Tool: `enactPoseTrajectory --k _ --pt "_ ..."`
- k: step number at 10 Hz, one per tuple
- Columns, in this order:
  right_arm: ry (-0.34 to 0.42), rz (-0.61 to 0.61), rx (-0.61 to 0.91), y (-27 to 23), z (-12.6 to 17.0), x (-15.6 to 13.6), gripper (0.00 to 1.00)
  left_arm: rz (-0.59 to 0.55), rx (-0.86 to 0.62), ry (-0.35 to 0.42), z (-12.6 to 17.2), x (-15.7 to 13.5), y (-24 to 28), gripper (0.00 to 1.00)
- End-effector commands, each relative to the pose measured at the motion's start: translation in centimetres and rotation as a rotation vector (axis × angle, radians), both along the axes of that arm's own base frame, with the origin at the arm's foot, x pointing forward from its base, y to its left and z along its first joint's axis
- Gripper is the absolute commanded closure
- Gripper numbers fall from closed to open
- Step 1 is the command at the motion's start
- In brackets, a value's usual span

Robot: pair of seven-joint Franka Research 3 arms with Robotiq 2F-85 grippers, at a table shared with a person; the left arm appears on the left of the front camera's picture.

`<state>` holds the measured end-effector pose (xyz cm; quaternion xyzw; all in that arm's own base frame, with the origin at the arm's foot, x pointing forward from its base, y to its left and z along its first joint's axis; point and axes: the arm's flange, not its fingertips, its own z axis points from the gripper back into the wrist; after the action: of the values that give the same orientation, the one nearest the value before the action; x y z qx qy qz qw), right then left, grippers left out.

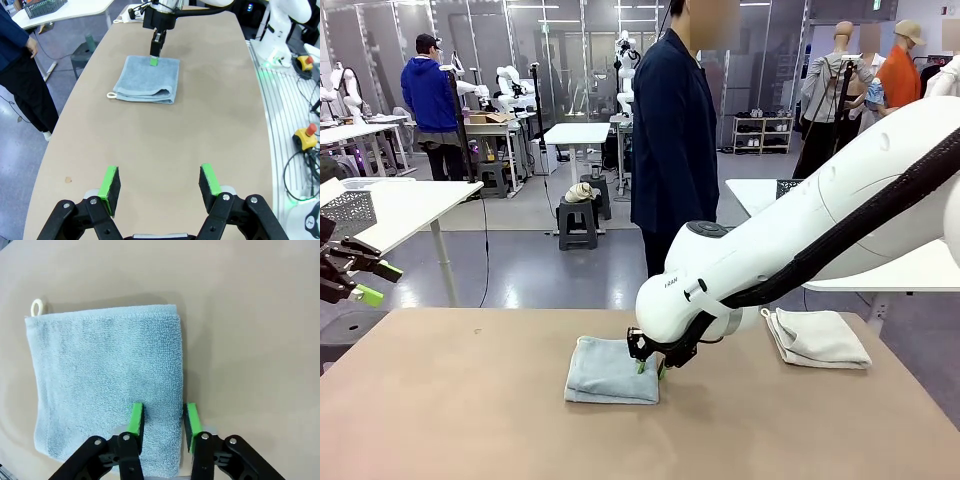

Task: Fold the towels and place them in the basket.
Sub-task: Stack the folded Towel with hook on the right side of the table.

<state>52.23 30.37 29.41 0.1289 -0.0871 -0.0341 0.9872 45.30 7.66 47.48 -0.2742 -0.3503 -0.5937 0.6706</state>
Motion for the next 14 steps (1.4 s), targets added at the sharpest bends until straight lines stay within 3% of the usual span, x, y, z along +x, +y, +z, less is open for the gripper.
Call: enactPoseTrajectory --k 1,2,4,7,8,12,13,14 --pt "-0.028 0.002 -0.002 0.49 -0.25 0.25 0.77 -0.007 -0.009 -0.006 0.07 -0.2 0.03 0.19" --pt "-0.03 -0.001 -0.002 0.38 -0.24 0.15 0.94 -0.007 -0.009 -0.006 0.07 -0.2 0.03 0.19" --pt "-0.028 -0.003 -0.005 0.22 -0.24 -0.06 1.0 -0.007 -0.009 -0.006 0.07 -0.2 0.03 0.19" --pt "0.031 0.033 -0.015 0.08 0.03 0.02 1.0 -0.007 -0.009 -0.006 0.07 -0.2 0.03 0.19" --pt "-0.001 0.002 0.0 0.09 0.02 -0.05 1.0 -0.007 -0.009 -0.006 0.07 -0.2 0.03 0.19" --pt "-0.001 0.002 0.0 0.09 0.02 -0.05 1.0 -0.007 -0.009 -0.006 0.07 -0.2 0.03 0.19" --pt "0.005 0.005 -0.002 0.11 0.09 -0.01 0.96 -0.007 -0.009 -0.006 0.07 -0.2 0.03 0.19" --pt "-0.083 0.031 -0.086 -0.43 0.68 0.29 0.96 -0.007 -0.009 -0.006 0.07 -0.2 0.03 0.19"
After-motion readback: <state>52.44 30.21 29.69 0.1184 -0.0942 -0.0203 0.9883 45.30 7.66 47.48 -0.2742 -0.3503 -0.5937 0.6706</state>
